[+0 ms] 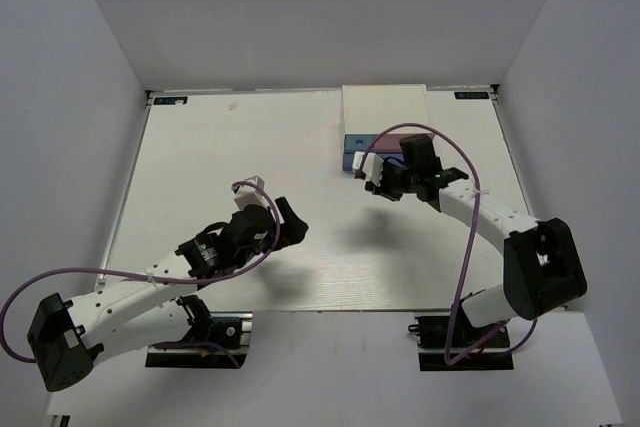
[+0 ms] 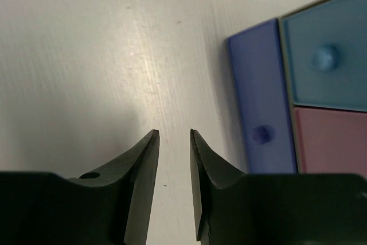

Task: Sort the stationery into containers
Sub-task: Close the drawer in the storage box, then reset both arms

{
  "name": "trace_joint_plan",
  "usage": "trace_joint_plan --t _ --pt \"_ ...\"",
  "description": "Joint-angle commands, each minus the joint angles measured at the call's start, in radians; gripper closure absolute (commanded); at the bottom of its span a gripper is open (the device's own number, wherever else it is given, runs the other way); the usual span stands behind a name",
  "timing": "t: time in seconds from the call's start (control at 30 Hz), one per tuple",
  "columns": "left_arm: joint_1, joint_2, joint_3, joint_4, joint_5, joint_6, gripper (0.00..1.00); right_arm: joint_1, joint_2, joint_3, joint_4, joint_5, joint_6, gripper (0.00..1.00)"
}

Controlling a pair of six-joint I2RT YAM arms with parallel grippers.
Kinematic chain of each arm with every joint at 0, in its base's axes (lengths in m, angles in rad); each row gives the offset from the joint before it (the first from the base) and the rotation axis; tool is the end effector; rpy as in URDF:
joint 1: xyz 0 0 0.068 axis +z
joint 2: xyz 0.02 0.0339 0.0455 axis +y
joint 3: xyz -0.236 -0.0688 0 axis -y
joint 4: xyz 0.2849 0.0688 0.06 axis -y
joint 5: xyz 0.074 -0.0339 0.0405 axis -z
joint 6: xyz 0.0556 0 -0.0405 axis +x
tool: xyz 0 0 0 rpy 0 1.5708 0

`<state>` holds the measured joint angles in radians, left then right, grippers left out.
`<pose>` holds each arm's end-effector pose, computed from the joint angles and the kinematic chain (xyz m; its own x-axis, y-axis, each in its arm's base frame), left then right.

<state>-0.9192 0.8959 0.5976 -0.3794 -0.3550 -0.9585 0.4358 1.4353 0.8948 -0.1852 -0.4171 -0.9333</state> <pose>0.1735 -0.1956 0.1923 -0.6943 -0.3550 -0.6261 0.0229 0.8585 -0.5122 0.3138 0.1710 0.1693 0.1728 -0.7300 -0.6613 -0.8767 0.1920 -0.4411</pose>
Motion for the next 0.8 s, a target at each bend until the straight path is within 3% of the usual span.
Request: trace_joint_plan --t 0.0,0.1,0.23,0.37,0.4,0.47,0.5,0.6,0.77 --pt "0.002 -0.005 0.016 0.031 0.008 0.018 0.01 -0.003 0.048 0.061 -0.028 0.110 0.091 0.66" --pt "0.002 -0.005 0.016 0.022 0.008 0.018 0.01 -0.017 0.108 0.107 -0.031 0.172 0.120 0.72" --pt "0.002 -0.035 0.016 0.004 -0.002 0.018 0.01 -0.040 0.102 0.154 -0.077 0.060 0.131 0.91" --pt "0.002 -0.074 0.016 -0.007 -0.021 0.018 0.01 -0.037 0.039 0.177 -0.105 -0.034 0.225 0.90" --pt "0.002 -0.084 0.028 -0.007 -0.030 0.018 0.01 -0.035 0.021 0.196 -0.105 -0.035 0.261 0.84" --pt "0.002 -0.084 0.059 -0.016 -0.030 0.041 0.01 -0.039 -0.013 0.219 -0.083 0.003 0.419 0.44" --pt "0.002 -0.084 0.068 -0.016 -0.030 0.053 0.01 -0.039 -0.050 0.222 -0.076 0.014 0.456 0.10" --pt "0.002 -0.074 0.102 0.005 -0.030 0.104 0.01 -0.037 -0.116 0.217 -0.074 0.081 0.626 0.10" --pt "0.002 -0.008 0.157 0.016 -0.007 0.173 0.01 -0.040 -0.231 0.190 -0.111 0.155 0.680 0.10"
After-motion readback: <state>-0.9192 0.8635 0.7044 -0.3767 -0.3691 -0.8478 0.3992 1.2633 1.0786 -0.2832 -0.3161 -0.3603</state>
